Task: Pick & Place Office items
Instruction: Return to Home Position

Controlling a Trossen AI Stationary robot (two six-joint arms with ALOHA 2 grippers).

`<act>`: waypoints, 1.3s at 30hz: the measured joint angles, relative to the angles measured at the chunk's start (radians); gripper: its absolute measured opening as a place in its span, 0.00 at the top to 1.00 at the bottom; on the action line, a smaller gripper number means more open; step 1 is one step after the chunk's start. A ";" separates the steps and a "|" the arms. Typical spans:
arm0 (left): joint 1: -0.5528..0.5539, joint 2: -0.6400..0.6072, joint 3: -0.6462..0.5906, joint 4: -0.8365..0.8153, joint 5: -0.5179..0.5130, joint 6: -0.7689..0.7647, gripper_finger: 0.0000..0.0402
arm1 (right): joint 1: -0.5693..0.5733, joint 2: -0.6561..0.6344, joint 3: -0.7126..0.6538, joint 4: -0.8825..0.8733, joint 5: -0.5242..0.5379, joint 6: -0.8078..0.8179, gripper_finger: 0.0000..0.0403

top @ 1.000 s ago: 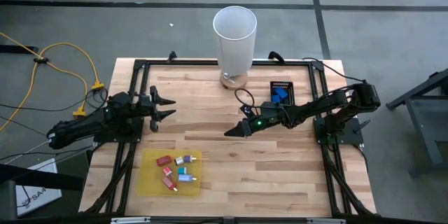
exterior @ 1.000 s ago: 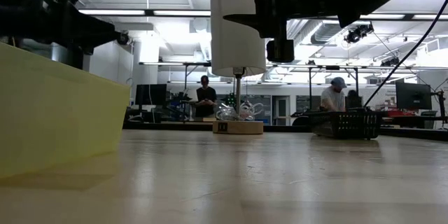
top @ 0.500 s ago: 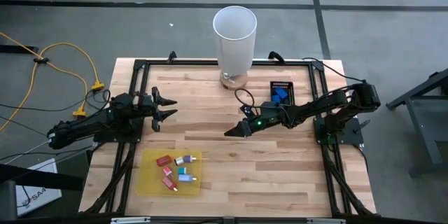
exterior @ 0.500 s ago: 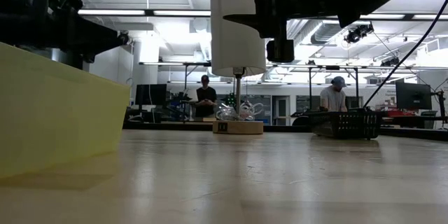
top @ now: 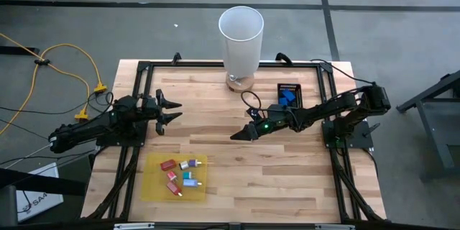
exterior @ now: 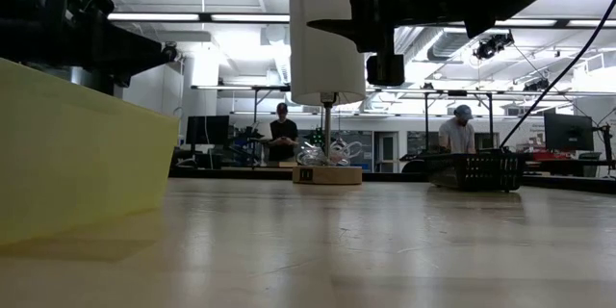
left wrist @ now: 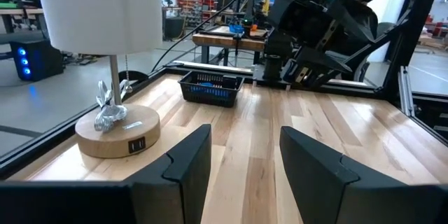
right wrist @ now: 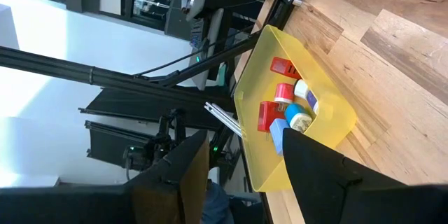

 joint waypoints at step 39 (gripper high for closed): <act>0.000 0.000 -0.002 0.198 0.004 0.016 0.59 | -0.010 0.000 0.000 0.000 -0.010 -0.206 0.58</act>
